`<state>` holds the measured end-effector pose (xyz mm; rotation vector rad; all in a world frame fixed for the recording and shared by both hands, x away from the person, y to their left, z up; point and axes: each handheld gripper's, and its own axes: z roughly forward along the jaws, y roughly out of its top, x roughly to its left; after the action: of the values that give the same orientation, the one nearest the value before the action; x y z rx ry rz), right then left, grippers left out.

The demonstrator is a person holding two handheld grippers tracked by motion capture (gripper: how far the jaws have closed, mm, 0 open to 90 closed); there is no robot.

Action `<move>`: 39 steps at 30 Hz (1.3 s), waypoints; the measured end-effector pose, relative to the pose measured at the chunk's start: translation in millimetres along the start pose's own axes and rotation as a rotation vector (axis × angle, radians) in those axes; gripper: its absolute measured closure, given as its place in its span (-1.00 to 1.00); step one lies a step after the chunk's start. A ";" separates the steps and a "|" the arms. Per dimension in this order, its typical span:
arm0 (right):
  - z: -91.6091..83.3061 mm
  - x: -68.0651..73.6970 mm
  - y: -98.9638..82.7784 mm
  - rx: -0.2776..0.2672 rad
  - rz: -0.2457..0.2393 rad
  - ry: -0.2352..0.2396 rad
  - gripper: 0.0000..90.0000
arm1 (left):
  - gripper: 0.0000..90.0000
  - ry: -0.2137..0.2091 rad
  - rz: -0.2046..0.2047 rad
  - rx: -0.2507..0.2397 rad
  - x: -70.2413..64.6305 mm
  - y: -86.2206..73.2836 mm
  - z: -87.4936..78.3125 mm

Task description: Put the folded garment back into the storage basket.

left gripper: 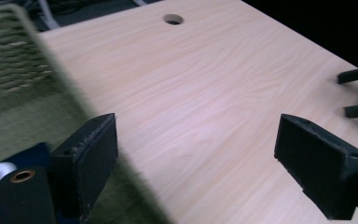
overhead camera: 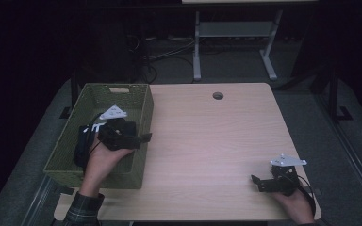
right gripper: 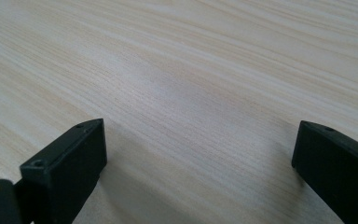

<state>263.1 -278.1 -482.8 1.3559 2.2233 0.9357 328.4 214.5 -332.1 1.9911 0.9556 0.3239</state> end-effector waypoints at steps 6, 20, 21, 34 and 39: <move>0.0 0.0 0.0 0.000 0.000 0.000 -0.94 | -0.71 -0.039 0.021 0.010 -21.9 -0.5 19.1; 0.0 0.0 0.0 0.000 0.000 0.002 -0.94 | -0.69 -0.084 0.086 0.020 -70.0 -14.3 58.6; -0.1 0.1 0.0 0.001 0.001 0.001 -0.94 | -0.69 -0.090 0.091 0.023 -71.9 -17.0 61.5; 0.1 0.1 0.0 0.001 -0.001 0.000 -0.94 | -0.70 -0.100 0.146 0.100 -91.8 -46.2 97.3; 0.1 0.1 0.0 0.001 -0.001 0.001 -0.94 | -0.70 -0.091 0.144 0.135 -94.0 -59.5 112.7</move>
<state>263.1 -278.0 -482.9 1.3545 2.2252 0.9346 297.2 96.7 -433.2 2.1841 0.7967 0.2516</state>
